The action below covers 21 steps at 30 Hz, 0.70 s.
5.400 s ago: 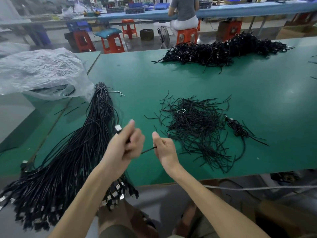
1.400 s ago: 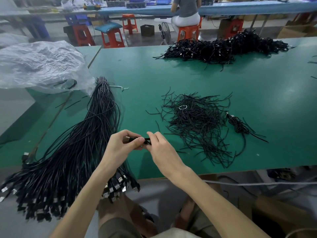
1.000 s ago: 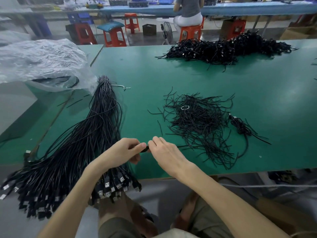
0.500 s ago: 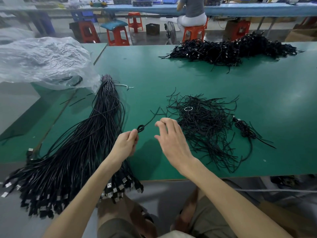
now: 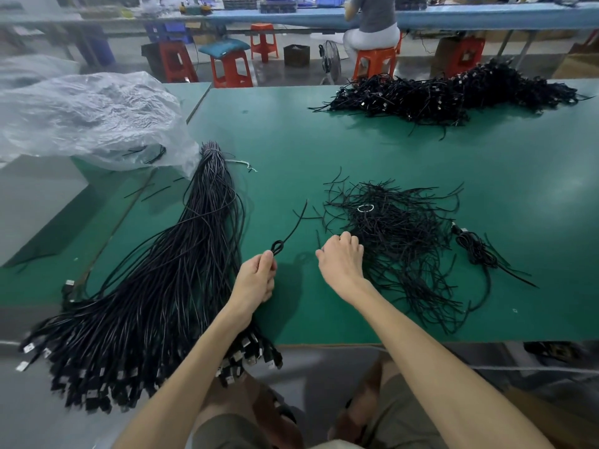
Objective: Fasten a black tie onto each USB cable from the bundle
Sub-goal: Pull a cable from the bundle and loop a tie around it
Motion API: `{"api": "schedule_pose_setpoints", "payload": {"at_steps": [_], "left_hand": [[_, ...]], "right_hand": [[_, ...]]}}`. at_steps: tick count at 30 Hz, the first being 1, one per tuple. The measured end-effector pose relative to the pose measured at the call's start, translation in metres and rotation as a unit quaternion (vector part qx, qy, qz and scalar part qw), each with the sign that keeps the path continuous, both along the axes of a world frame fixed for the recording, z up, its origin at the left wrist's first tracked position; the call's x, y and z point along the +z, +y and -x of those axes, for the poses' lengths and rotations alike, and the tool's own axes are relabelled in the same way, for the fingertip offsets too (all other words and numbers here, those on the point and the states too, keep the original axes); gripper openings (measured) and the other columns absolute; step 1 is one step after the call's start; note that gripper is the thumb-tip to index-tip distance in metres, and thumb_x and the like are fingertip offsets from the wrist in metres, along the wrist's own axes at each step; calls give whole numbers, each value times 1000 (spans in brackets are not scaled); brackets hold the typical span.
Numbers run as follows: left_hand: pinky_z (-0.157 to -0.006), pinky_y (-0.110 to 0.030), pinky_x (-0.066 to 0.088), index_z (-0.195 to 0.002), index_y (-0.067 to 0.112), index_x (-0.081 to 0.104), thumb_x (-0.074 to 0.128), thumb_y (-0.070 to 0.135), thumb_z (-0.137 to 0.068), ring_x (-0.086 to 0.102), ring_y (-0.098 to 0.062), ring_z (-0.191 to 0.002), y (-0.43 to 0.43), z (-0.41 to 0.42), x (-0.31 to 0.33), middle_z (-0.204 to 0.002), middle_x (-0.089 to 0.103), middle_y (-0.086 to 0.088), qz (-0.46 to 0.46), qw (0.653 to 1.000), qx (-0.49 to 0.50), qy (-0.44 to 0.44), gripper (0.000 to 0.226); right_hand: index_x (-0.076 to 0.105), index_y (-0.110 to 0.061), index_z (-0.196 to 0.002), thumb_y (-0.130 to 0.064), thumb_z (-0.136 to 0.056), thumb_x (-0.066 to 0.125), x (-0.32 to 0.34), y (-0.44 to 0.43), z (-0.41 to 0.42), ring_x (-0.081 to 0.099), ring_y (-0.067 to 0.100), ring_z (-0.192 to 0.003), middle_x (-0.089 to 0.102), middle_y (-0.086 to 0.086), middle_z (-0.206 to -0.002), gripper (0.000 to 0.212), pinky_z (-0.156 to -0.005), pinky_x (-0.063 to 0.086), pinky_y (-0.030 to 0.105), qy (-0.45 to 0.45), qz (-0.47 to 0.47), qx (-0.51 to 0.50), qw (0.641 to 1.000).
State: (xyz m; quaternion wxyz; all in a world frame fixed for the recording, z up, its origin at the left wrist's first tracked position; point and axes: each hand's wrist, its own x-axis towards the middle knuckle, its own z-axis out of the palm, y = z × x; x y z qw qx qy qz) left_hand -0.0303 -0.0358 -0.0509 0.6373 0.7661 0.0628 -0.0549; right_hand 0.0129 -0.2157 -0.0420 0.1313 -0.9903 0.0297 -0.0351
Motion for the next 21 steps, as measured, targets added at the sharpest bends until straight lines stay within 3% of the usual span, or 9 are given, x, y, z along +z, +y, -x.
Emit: {"api": "schedule_pose_setpoints", "payload": {"at_steps": [3,6,10,11,13,14,16,18,21], "left_hand": [[-42,-25,29,-84,11,50,39,34,-111,31,-9,-45,0,-1,-1,-55,37,11,-5,1000,3,0,37],[-43,-25,29,-84,11,50,39,35,-111,31,-9,-46,0,-2,-2,-56,36,11,-5,1000,3,2,37],[-43,-25,28,-85,11,50,39,34,-111,30,-10,-47,0,-2,-3,-56,35,10,1,1000,7,0,36],[-44,-26,28,-85,11,50,39,34,-111,30,-10,-47,0,-2,-3,-57,35,10,2,1000,9,1,36],[-44,-27,27,-85,12,49,39,34,-111,30,-10,-47,-1,-2,-3,-57,34,10,2,1000,11,1,36],[-44,-27,26,-85,12,48,38,34,-111,29,-10,-47,-1,-2,-3,-57,34,11,2,1000,11,2,36],[-44,-26,25,-85,12,47,38,33,-111,28,-10,-47,-2,-2,-2,-57,33,11,4,1000,10,2,35],[-43,-26,24,-84,12,46,38,31,-111,27,-11,-46,-3,-2,0,-56,31,11,6,1000,10,3,34],[-41,-24,23,-83,12,45,38,29,-111,27,-10,-45,-4,-1,2,-55,31,11,8,1000,7,1,34]], "right_hand": [[62,-8,-108,-13,-101,53,3,5,0,48,30,-112,56,14,-120,13,-96,36,38,2,52,21,998],[59,-6,-107,-4,-95,53,7,8,2,47,30,-110,55,15,-119,14,-96,36,38,16,80,39,996],[54,-6,-107,2,-92,50,12,4,8,45,30,-109,49,14,-117,18,-96,37,38,19,34,23,999],[53,-9,-98,6,-90,48,15,2,10,46,31,-104,49,14,-110,18,-92,37,39,21,0,15,1000],[41,-15,-76,12,-87,40,23,-2,14,43,33,-85,46,11,-91,29,-75,37,39,36,-166,-4,985],[40,-14,-75,8,-93,40,26,-3,16,44,33,-79,48,8,-86,29,-69,37,37,40,-273,-10,961],[52,-13,-92,-10,-105,45,34,-2,25,55,22,-81,59,2,-95,16,-67,42,28,19,-412,-11,911],[56,-16,-101,-17,-106,51,38,5,35,59,10,-87,63,-2,-99,7,-71,45,18,-4,-465,20,885],[57,-21,-102,-18,-102,60,31,18,41,62,11,-88,66,0,-98,4,-77,48,18,18,-494,52,868]]}}
